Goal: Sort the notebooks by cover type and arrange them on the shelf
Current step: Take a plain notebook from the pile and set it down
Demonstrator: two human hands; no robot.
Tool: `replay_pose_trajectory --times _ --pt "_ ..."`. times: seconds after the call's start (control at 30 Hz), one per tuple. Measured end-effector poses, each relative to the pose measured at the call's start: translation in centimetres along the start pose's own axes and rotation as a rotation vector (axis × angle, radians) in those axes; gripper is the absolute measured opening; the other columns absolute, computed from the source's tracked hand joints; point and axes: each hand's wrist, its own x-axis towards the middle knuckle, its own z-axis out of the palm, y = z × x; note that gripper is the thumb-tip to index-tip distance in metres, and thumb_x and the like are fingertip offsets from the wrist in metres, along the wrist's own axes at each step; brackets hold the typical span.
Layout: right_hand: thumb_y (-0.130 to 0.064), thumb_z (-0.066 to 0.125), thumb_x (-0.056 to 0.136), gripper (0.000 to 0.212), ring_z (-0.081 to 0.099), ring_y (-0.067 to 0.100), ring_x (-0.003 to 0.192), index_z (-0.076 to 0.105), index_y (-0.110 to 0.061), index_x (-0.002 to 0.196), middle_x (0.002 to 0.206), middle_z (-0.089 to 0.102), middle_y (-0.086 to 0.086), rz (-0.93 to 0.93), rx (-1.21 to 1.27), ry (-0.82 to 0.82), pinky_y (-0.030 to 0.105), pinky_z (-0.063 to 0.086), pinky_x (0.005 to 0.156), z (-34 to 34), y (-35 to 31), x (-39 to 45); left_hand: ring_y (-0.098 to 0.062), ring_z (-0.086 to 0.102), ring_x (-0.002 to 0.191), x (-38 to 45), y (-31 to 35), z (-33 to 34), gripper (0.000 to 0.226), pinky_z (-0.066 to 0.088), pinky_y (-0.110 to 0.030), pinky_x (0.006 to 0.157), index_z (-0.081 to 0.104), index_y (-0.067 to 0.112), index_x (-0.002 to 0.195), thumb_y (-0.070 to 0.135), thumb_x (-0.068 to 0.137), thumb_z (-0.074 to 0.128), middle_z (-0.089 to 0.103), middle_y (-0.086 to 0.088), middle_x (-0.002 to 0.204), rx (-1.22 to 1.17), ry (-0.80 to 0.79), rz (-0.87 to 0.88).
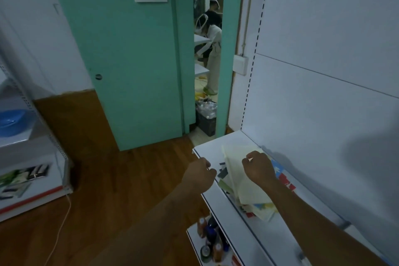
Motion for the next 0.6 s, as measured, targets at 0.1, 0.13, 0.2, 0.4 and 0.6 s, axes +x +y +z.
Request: replay_pose_trajectory --times 0.1,0.13,0.2,0.4,0.6 --pt "-0.029 0.048 0.092 0.044 0.046 0.033 0.122 0.05 -0.006 0.13 0.132 0.046 0.018 0.136 -0.133 0.016 0.039 0.04 0.1 -0.4 1.6 1.8 -0.023 0.065 0.096 2.3 1.1 1.7 0.039 0.057 -0.036 0.084 0.052 0.01 0.125 0.029 0.092 0.056 0.063 -0.01 0.117 -0.042 -0.129 -0.068" --pt "-0.029 0.049 0.09 0.045 0.046 0.034 0.121 0.049 -0.004 0.128 0.13 0.046 0.019 0.179 -0.163 0.029 0.039 0.04 0.1 -0.5 2.1 2.3 -0.025 0.065 0.09 3.0 1.5 2.1 0.038 0.059 -0.039 0.081 0.053 0.007 0.123 0.027 0.091 0.057 0.064 -0.014 0.115 -0.069 -0.165 -0.092" --pt "-0.029 0.05 0.089 0.046 0.046 0.035 0.119 0.047 -0.001 0.125 0.128 0.045 0.021 0.255 -0.175 0.042 0.04 0.04 0.098 -0.5 2.9 3.0 -0.029 0.065 0.084 4.4 2.2 2.8 0.036 0.06 -0.039 0.075 0.055 0.0 0.118 0.022 0.09 0.054 0.065 -0.019 0.106 -0.067 -0.224 -0.13" --pt "-0.035 0.05 0.091 0.048 0.051 0.029 0.116 0.046 -0.004 0.128 0.127 0.049 0.015 0.391 -0.135 0.051 0.036 0.041 0.094 0.3 3.5 2.6 -0.027 0.065 0.1 7.6 3.1 4.5 0.043 0.056 -0.03 0.078 0.05 0.001 0.12 0.032 0.09 0.058 0.063 -0.013 0.112 -0.007 -0.369 -0.095" --pt "-0.041 0.05 0.089 0.047 0.051 0.025 0.109 0.048 -0.008 0.122 0.123 0.049 0.013 0.449 -0.209 0.095 0.033 0.042 0.092 1.4 2.2 2.3 -0.026 0.061 0.107 9.1 1.9 5.2 0.052 0.055 -0.038 0.091 0.05 0.006 0.122 0.035 0.083 0.069 0.059 -0.012 0.12 -0.005 -0.373 -0.054"
